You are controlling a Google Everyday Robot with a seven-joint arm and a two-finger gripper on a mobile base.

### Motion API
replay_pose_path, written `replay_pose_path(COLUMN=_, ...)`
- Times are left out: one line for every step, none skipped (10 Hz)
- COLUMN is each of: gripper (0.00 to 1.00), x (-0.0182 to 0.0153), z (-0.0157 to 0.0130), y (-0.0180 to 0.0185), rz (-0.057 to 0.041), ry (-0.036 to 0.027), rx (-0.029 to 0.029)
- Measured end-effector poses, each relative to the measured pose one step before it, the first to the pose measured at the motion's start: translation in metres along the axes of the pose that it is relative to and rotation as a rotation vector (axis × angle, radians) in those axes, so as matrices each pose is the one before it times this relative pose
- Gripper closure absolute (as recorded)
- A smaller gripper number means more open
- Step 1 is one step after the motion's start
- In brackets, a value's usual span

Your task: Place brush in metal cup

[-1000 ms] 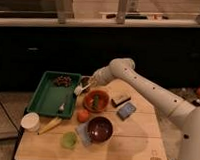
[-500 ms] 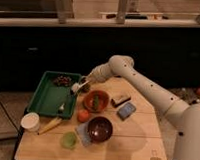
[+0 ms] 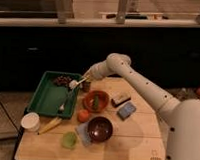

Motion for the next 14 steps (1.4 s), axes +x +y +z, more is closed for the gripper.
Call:
replay_pose_path(gripper=0.96, x=0.00506, z=0.00352, y=-0.00416, rz=0.00436, ry=0.00049, rx=0.00675)
replay_pose_path(gripper=0.96, x=0.00344, z=0.00363, y=-0.00260, rz=0.00623, ry=-0.00251, rx=0.00442)
replay_pose_path(gripper=0.93, x=0.00584, z=0.00007, y=0.00147, rz=0.01128, ry=0.00424, rx=0.00295)
replay_pose_path(gripper=0.87, x=0.00311, z=0.00084, y=0.00037, rz=0.00731, ry=0.00184, rx=0.00213)
replay_pose_path(gripper=0.75, x=0.00148, z=0.00309, y=0.00004, rz=0.01045, ry=-0.00238, rx=0.00227)
replay_pose_path(gripper=0.65, x=0.00343, z=-0.00003, y=0.00284, rz=0.01192, ry=0.00207, rx=0.00157)
replay_pose_path(gripper=0.55, x=0.00410, z=-0.00152, y=0.00301, rz=0.01237, ry=0.00359, rx=0.00378)
replay_pose_path(gripper=0.45, x=0.00339, z=-0.00073, y=0.00257, rz=0.01097, ry=0.00205, rx=0.00392)
replay_pose_path(gripper=0.34, x=0.00298, z=-0.00078, y=0.00205, rz=0.00957, ry=0.00096, rx=0.00410)
replay_pose_path(gripper=0.25, x=0.00350, z=-0.00097, y=0.00279, rz=0.00863, ry=0.00250, rx=0.00287)
replay_pose_path(gripper=0.21, x=0.00222, z=-0.00056, y=0.00184, rz=0.00654, ry=0.00097, rx=0.00259)
replay_pose_path(gripper=0.20, x=0.00307, z=0.00042, y=0.00297, rz=0.01012, ry=-0.00030, rx=0.00202)
replay_pose_path(gripper=0.20, x=0.00133, z=0.00078, y=0.00111, rz=0.00504, ry=-0.00114, rx=0.00069)
replay_pose_path(gripper=0.20, x=0.00064, z=0.00097, y=0.00100, rz=0.00286, ry=-0.00162, rx=-0.00157)
